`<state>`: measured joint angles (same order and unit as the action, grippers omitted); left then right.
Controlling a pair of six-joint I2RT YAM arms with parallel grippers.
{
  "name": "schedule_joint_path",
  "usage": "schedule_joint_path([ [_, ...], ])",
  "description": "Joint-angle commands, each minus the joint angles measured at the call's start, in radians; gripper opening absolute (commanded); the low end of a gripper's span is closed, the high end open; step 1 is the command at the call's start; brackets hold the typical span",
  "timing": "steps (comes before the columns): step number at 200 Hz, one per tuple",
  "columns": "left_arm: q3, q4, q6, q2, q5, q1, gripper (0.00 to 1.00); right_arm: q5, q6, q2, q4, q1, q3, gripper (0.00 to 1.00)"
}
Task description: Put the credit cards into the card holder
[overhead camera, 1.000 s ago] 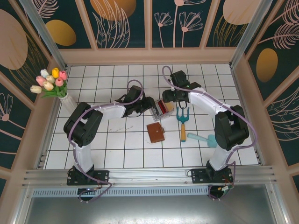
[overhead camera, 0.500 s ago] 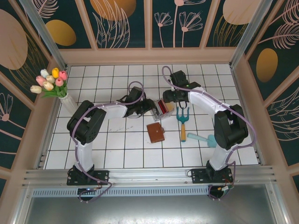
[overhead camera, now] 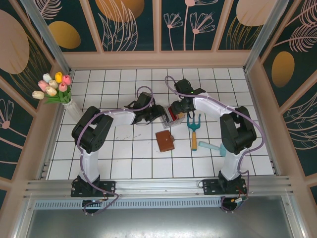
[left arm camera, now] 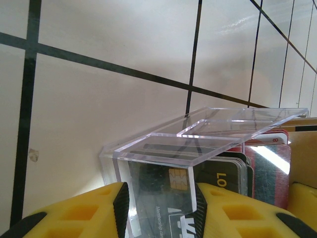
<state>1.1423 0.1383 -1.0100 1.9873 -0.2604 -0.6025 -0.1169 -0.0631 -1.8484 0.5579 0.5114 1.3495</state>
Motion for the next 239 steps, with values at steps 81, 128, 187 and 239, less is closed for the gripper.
schedule_joint_path([
  [81, -0.024, -0.059, 0.017, 0.023, 0.033, -0.006, 0.41, -0.121, 0.026, 0.021, 0.052, 0.017, 0.043, 0.60],
  [128, -0.021, -0.061, 0.018, 0.024, 0.033, -0.006, 0.41, -0.118, 0.029, 0.031, 0.058, 0.021, 0.048, 0.55],
  [187, -0.020, -0.062, 0.019, 0.028, 0.030, -0.006, 0.41, -0.143, 0.035, 0.032, 0.070, 0.030, 0.065, 0.52],
  [239, -0.019, -0.063, 0.019, 0.027, 0.029, -0.005, 0.41, -0.095, 0.035, 0.030, 0.071, 0.030, 0.066, 0.38],
])
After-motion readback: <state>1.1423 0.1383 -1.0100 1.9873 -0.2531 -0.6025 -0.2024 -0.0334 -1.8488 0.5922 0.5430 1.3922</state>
